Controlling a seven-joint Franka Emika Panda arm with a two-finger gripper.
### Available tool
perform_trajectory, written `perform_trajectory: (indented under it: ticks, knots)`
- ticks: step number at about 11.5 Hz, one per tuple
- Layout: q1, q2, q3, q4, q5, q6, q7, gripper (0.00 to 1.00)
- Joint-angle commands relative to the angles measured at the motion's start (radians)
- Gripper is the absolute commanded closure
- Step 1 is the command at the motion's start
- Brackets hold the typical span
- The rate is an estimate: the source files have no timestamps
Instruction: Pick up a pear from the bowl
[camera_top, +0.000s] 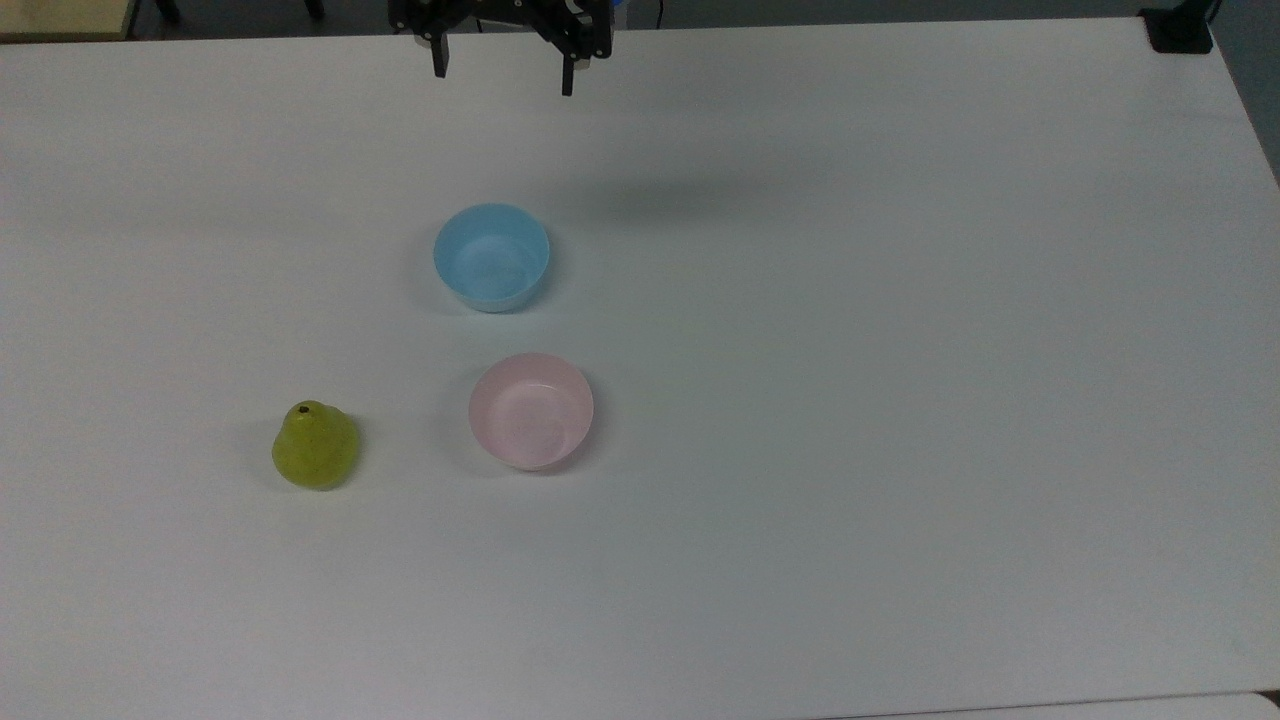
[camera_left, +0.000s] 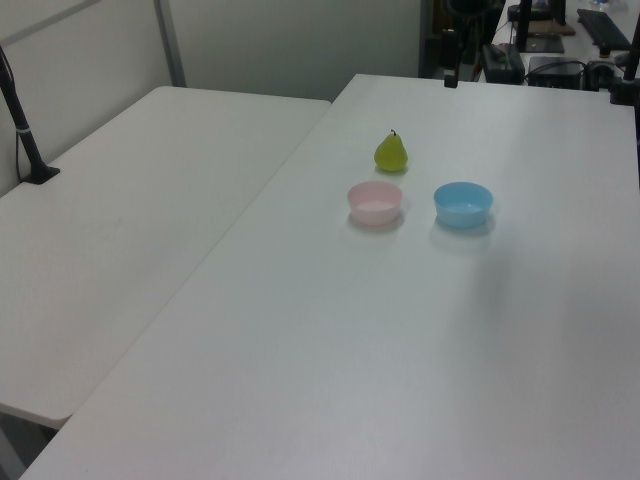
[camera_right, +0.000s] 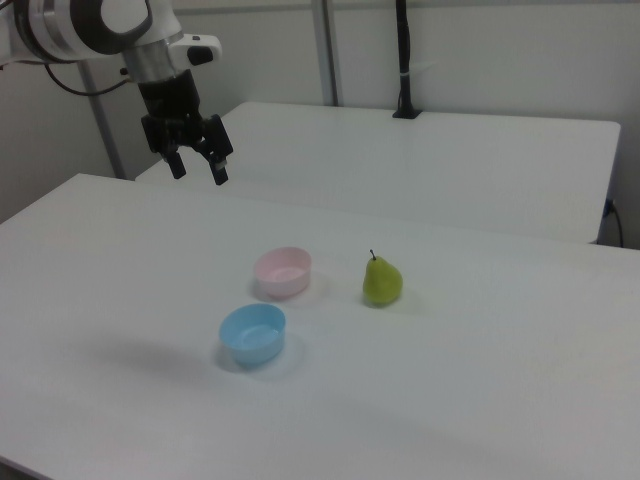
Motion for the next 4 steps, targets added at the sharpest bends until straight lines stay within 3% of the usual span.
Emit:
perform_trajectory:
  ticks: [1,4]
  knots:
    - [-0.095,-0.045,0.079,-0.035,0.017,-0.013,-0.001,0.00]
    - [-0.109,-0.046,0.090,-0.035,0.017,-0.025,-0.001,0.00]
